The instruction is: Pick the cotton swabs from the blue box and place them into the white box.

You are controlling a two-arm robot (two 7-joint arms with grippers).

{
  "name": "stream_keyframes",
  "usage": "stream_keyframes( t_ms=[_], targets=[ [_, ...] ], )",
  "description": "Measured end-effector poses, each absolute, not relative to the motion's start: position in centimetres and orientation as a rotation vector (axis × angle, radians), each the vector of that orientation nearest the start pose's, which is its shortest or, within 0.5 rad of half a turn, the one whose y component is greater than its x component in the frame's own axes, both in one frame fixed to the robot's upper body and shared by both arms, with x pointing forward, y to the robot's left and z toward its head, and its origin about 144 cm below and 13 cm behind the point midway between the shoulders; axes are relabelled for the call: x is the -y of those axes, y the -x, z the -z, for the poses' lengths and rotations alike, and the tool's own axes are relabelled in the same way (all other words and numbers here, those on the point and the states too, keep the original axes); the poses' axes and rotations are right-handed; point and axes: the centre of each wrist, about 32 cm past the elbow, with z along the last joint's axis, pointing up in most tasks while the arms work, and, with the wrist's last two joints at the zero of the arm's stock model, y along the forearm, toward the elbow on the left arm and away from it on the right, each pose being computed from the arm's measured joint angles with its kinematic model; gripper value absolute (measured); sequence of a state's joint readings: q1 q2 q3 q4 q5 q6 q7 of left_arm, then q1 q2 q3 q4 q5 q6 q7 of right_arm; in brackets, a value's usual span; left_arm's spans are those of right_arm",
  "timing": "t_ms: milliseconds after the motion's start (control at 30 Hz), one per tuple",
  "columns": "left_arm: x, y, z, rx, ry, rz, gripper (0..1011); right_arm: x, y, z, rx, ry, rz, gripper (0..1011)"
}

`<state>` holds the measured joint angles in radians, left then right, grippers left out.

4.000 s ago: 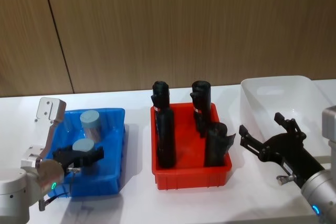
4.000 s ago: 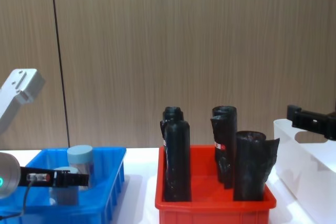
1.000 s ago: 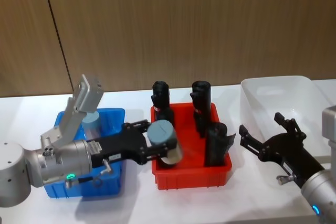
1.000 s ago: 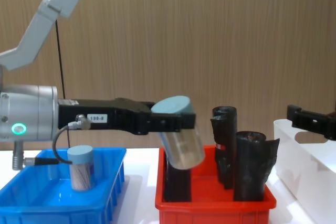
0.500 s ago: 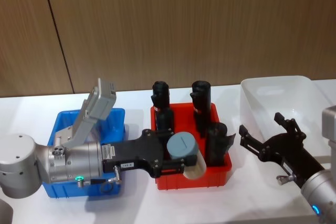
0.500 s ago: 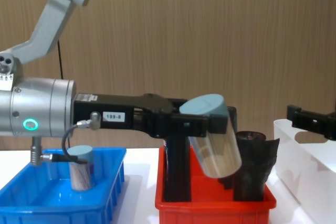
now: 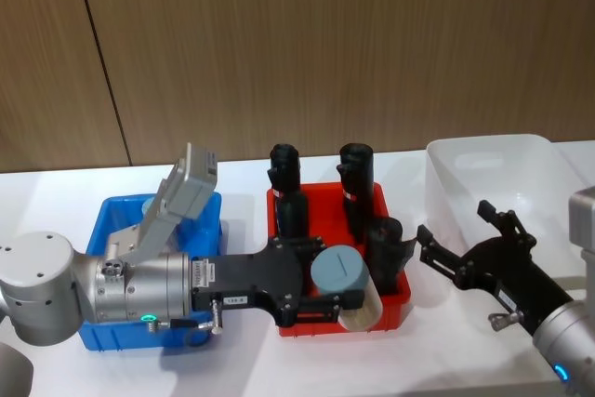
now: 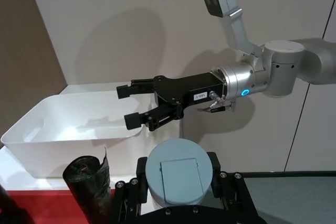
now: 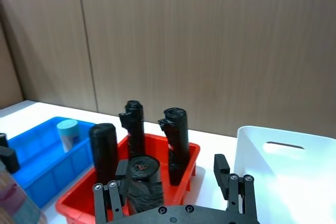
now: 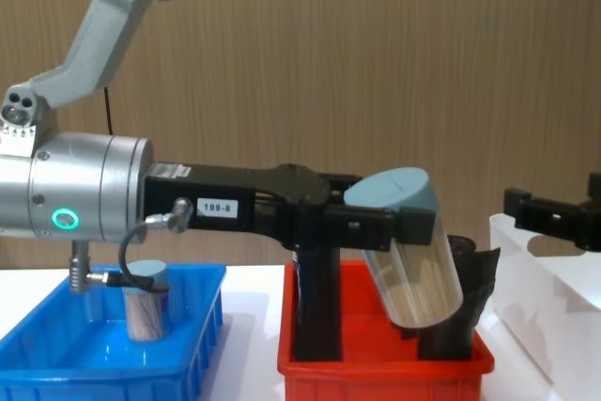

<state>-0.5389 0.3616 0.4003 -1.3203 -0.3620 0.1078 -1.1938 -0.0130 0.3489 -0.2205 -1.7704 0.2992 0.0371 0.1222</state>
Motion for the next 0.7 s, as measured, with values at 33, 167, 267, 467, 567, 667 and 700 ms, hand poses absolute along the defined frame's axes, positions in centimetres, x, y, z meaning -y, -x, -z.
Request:
stream_keyframes(
  t_ms=[33,167,267,467,567,667,700],
  targets=[
    [-24.6,-58.5,-124.9,0.081,-0.124,-0.121,669,24.2,-44.4,-119.1,0.075,-0.024,1.17,1001],
    [-24.4,-58.5,-125.0,0.084,-0.124,-0.111,669,24.7,-44.6,-119.4,0.074,-0.014,1.127,1002],
    [-24.4,-58.5,-125.0,0.086,-0.124,-0.104,669,25.4,-44.7,-119.6,0.072,-0.003,1.094,1002],
    [-24.3,-58.5,-125.0,0.088,-0.124,-0.097,669,26.9,-45.2,-119.9,0.069,0.024,1.047,1002],
    [-24.3,-58.5,-125.0,0.088,-0.124,-0.094,669,27.6,-45.4,-120.0,0.07,0.038,1.025,1002],
    [-24.3,-58.5,-125.1,0.089,-0.124,-0.092,669,28.4,-45.6,-120.0,0.07,0.053,1.005,1001],
    [-24.3,-58.5,-125.1,0.089,-0.124,-0.092,669,28.6,-45.7,-120.0,0.071,0.058,1.0,1002]
  ],
)
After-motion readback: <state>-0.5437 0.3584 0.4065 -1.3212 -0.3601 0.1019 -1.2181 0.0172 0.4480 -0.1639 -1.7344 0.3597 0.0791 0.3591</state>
